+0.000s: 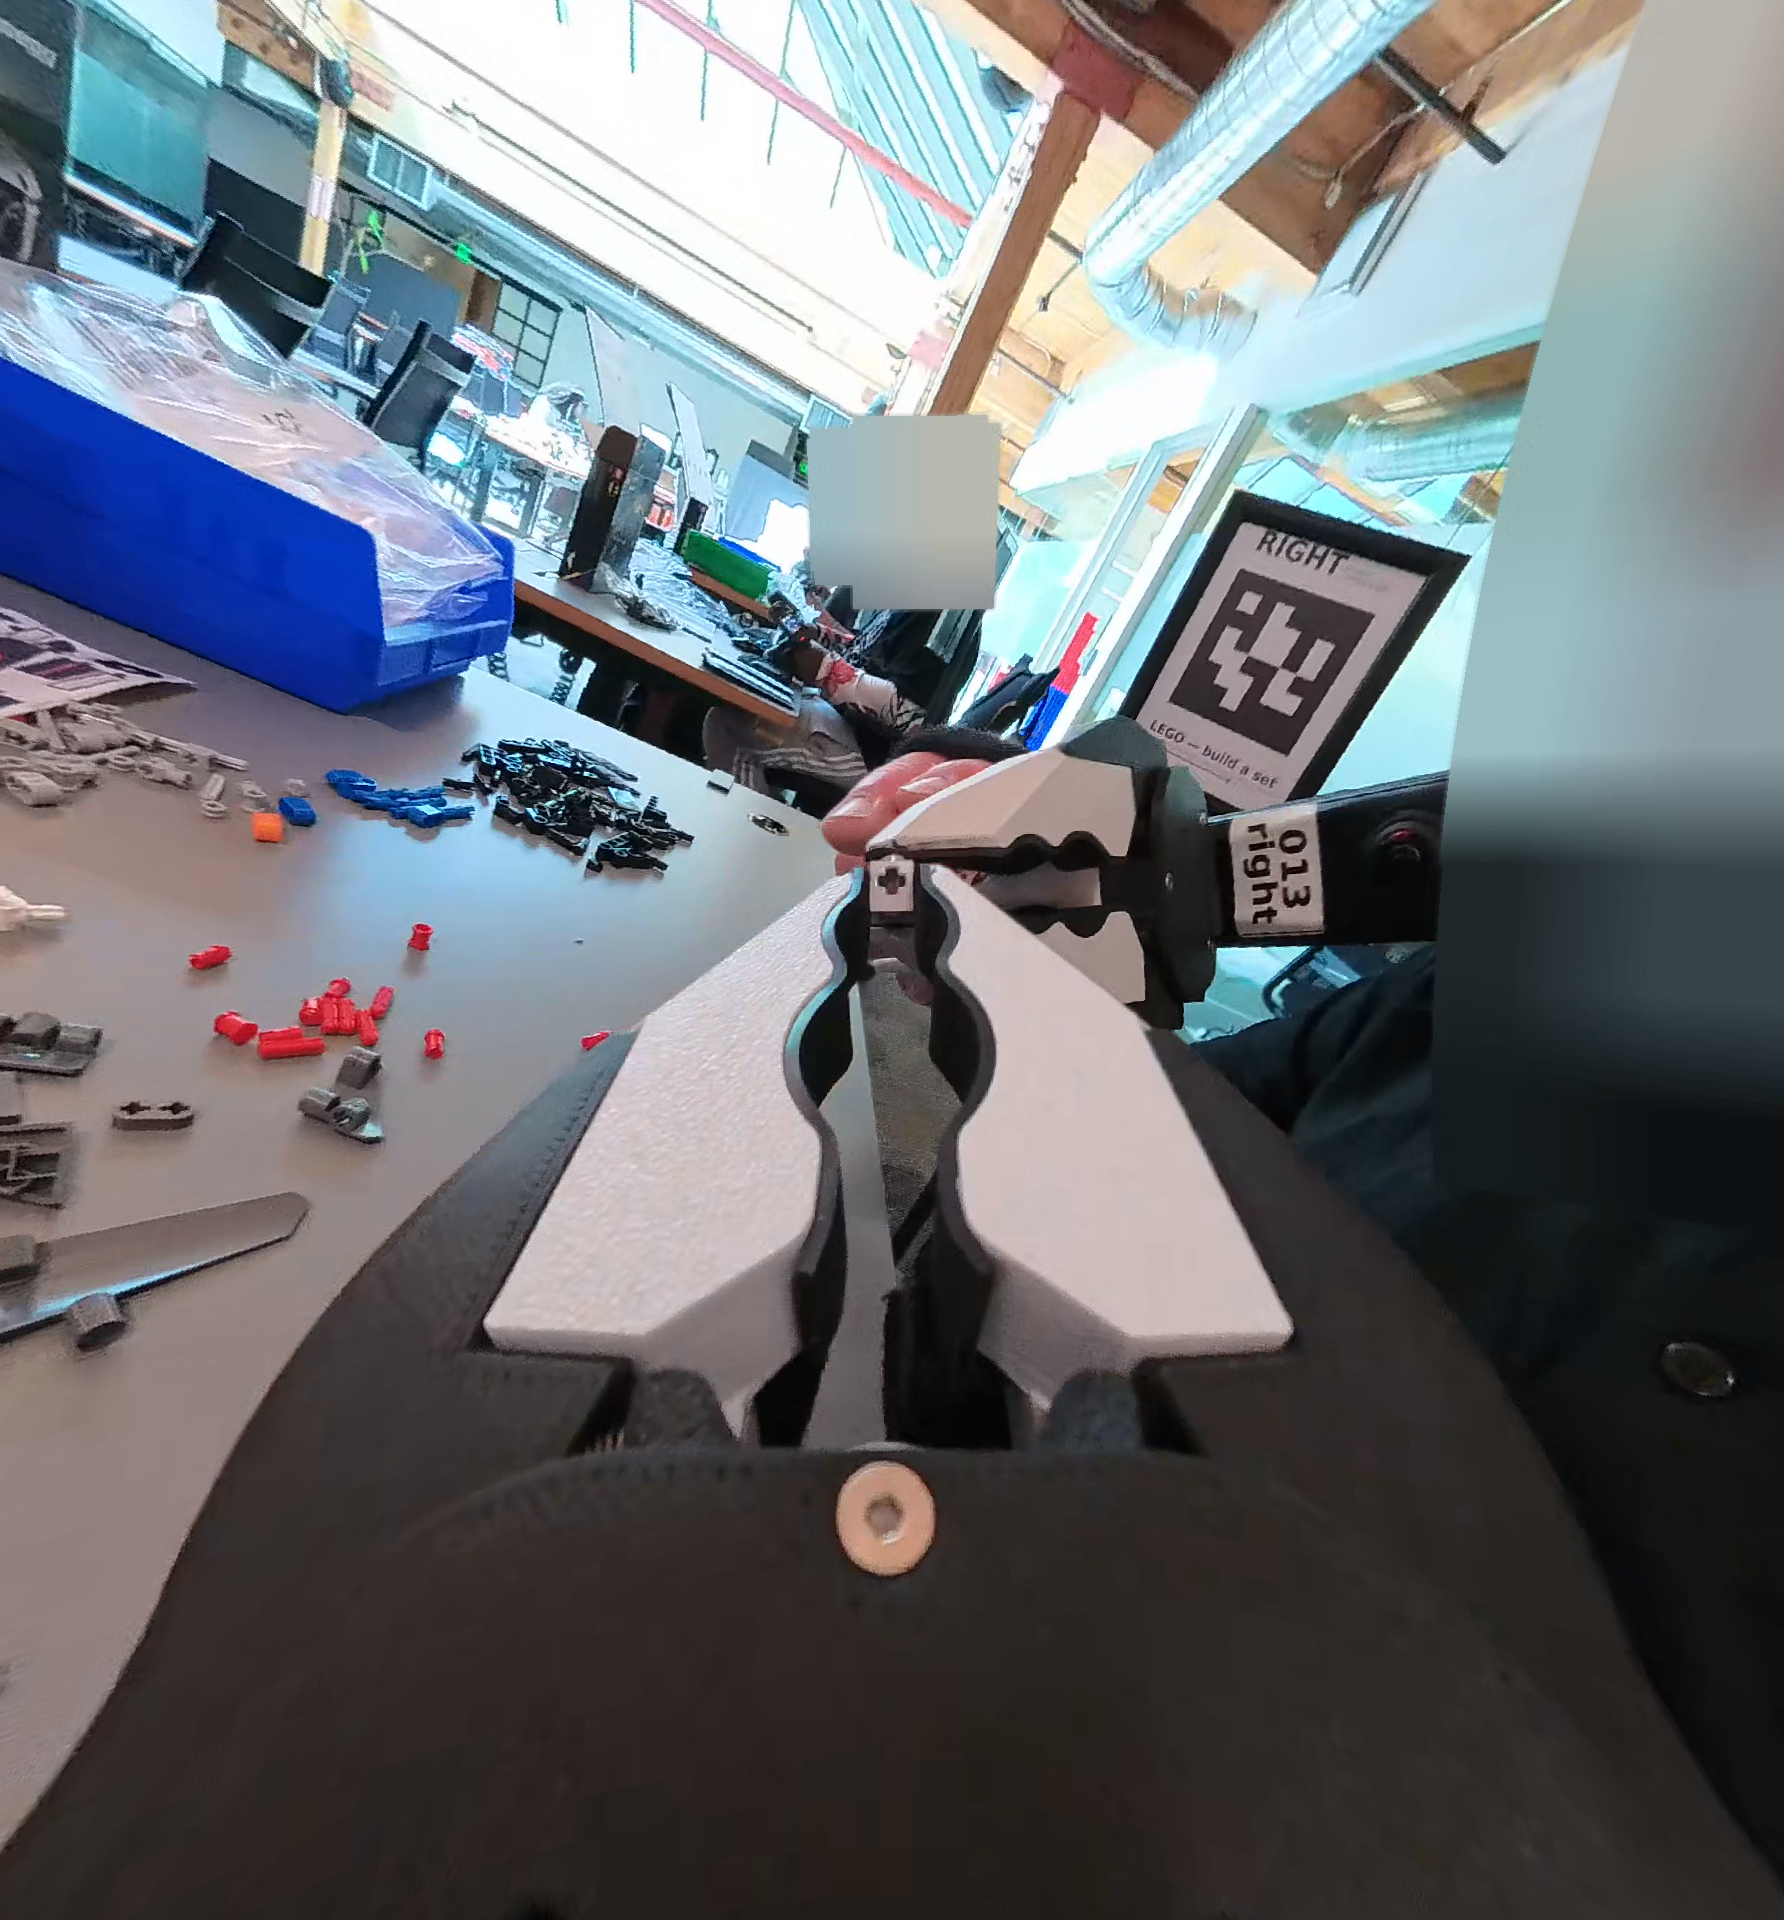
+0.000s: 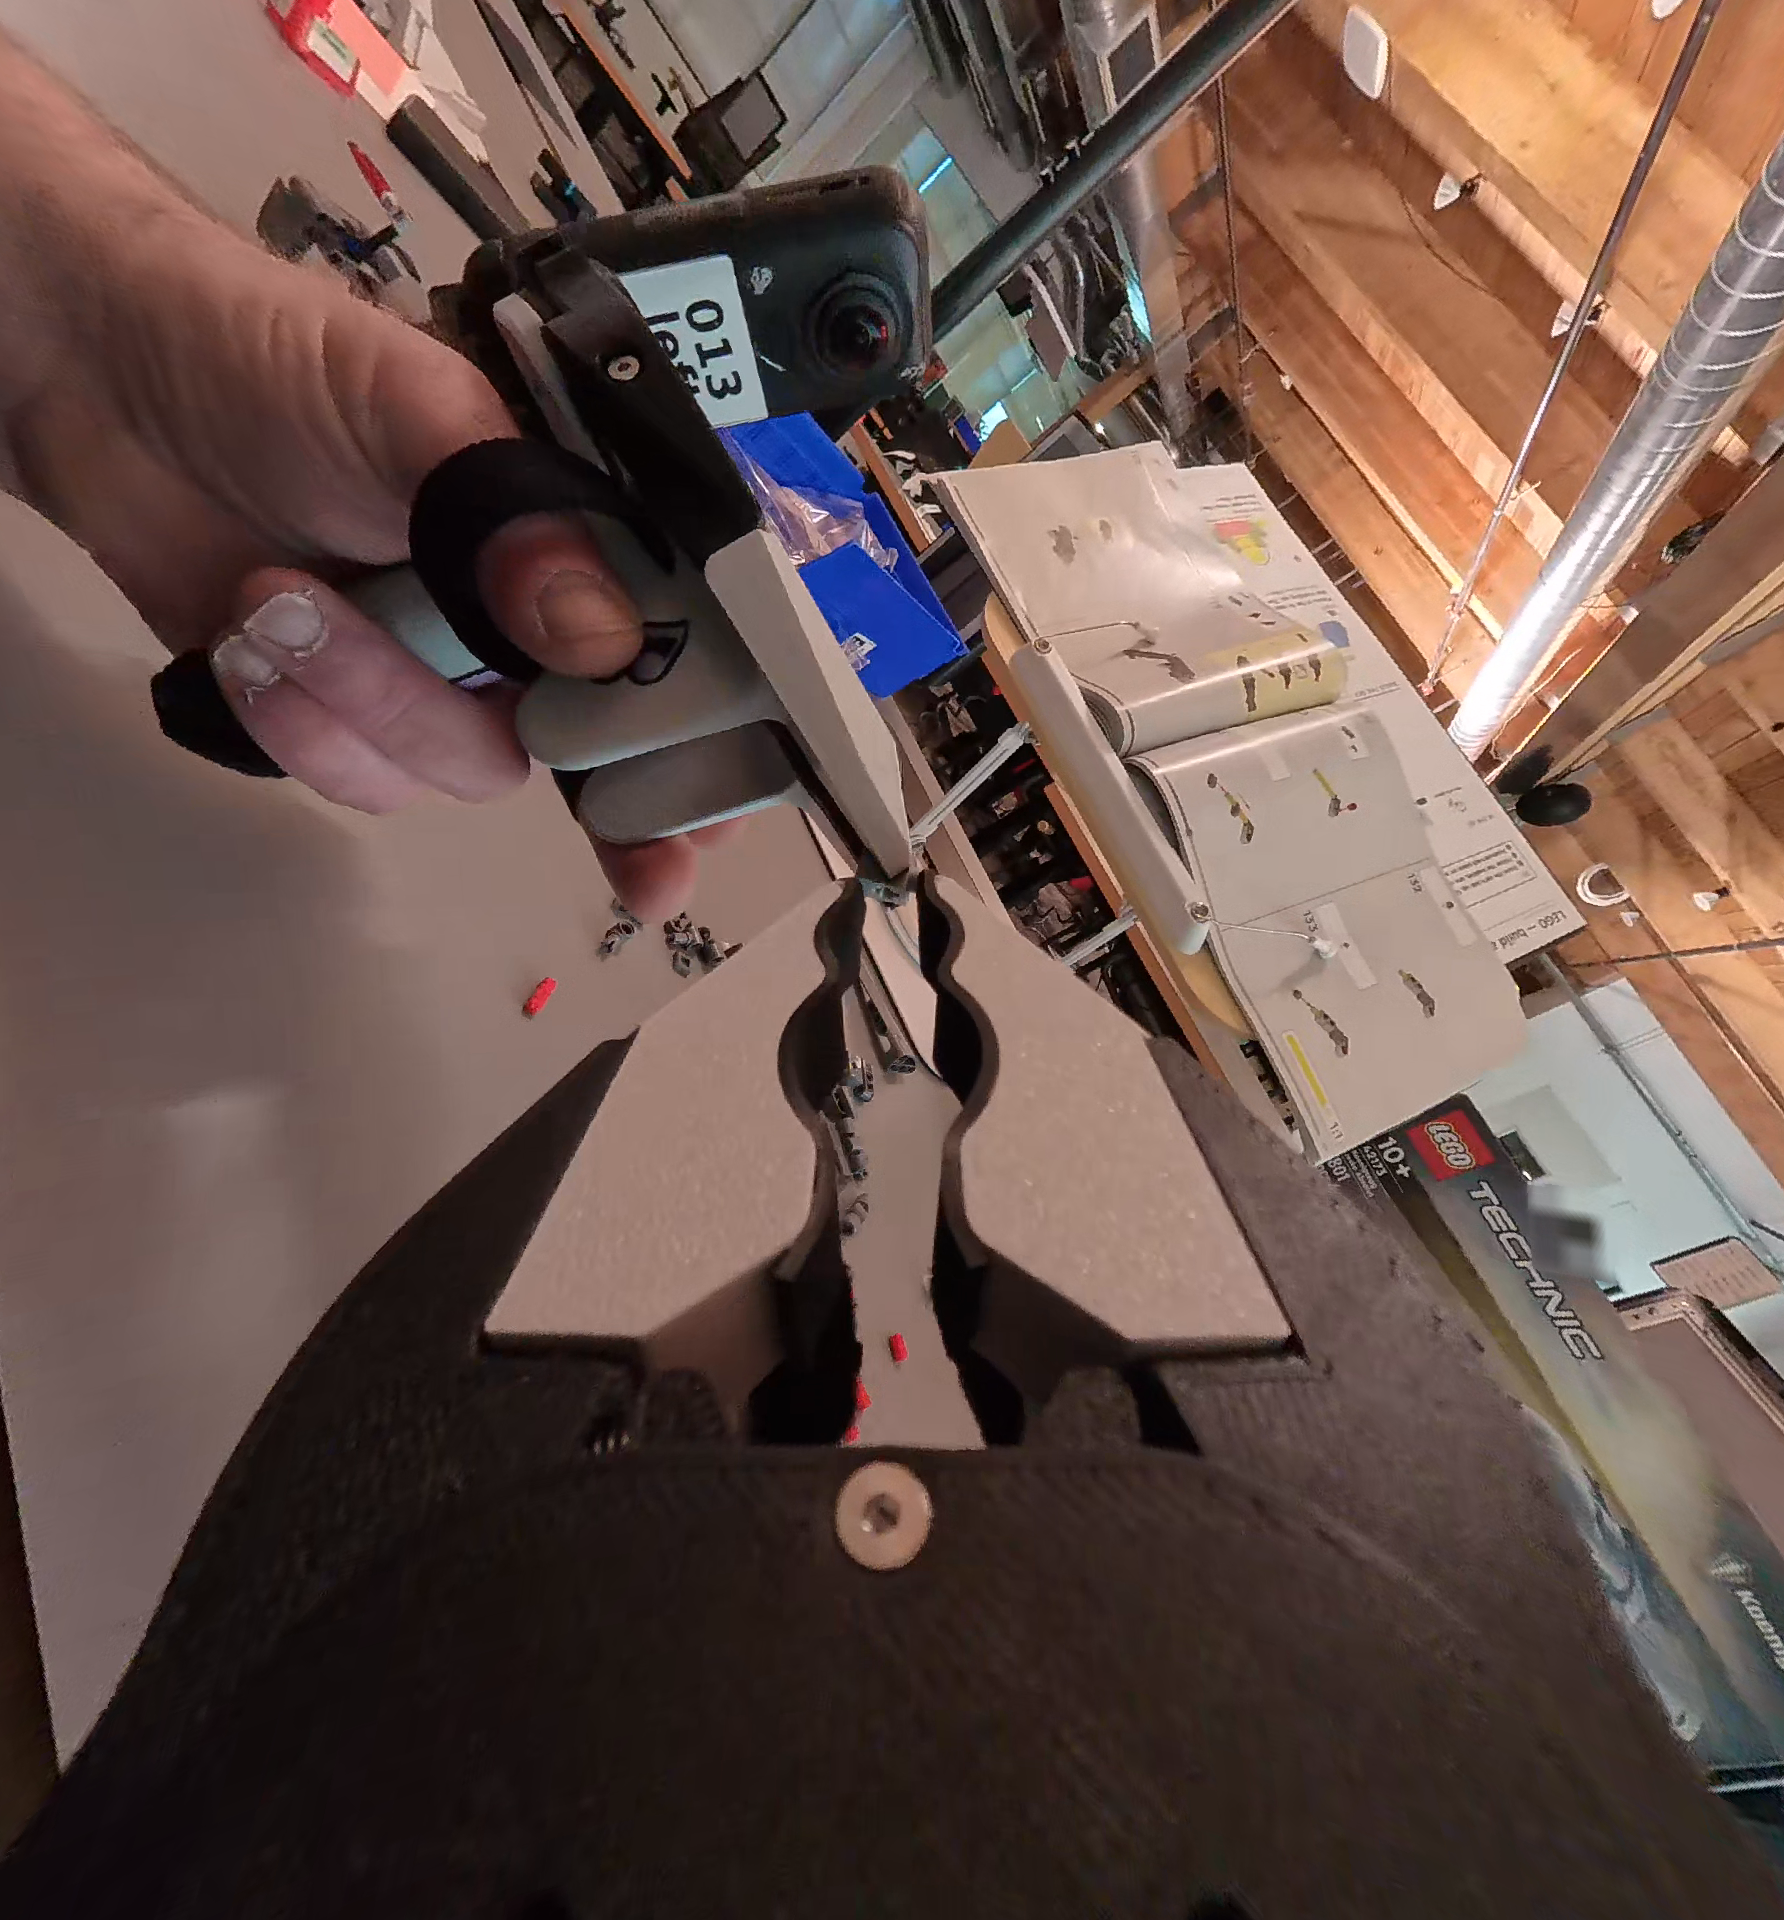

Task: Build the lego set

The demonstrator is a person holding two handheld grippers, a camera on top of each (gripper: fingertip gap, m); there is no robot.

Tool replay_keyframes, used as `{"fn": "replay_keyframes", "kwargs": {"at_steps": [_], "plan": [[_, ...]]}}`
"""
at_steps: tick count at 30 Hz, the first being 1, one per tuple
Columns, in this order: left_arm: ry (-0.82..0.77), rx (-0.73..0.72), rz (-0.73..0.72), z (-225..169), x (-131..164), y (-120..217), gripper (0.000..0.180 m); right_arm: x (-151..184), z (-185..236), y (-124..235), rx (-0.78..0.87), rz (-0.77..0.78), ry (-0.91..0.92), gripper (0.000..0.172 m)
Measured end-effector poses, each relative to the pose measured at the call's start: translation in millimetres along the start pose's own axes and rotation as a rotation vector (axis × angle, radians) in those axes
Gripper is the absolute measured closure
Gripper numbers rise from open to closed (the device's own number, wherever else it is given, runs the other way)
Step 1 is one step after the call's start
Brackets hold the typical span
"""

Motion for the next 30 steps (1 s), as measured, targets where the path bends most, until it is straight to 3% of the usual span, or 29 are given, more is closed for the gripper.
{"fn": "replay_keyframes", "kwargs": {"at_steps": [10,14,18,20,24,30], "plan": [[-0.042,-0.031,0.03,0,-1,0,0.174,3,-1,0,-0.035,-0.008,0.016,0.164],[-0.1,-0.059,0.02,0,-2,2,0.175,2,-2,1,-0.114,-0.04,-0.155,0.151],[-0.122,-0.051,0.005,-4,0,-1,0.174,2,-2,-1,-0.106,-0.024,-0.26,0.154],[-0.095,-0.034,-0.001,-5,2,-3,0.174,1,0,-2,-0.036,-0.014,-0.209,0.162],[-0.026,-0.013,-0.036,-6,4,-3,0.174,-1,3,-1,0.03,0.011,-0.13,0.162],[-0.13,-0.099,-0.004,-10,-3,1,0.174,1,1,0,0.027,0.044,0.051,0.163]]}}
Point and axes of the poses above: each gripper's, where its closed fingertips meet, y back along the fingers, x out of its underside, z = x × y across the jaws, the point moved 6 cm from there along y, back along the fingers, and after that the axes turned 8 degrees about y, right-handed, at the moved point
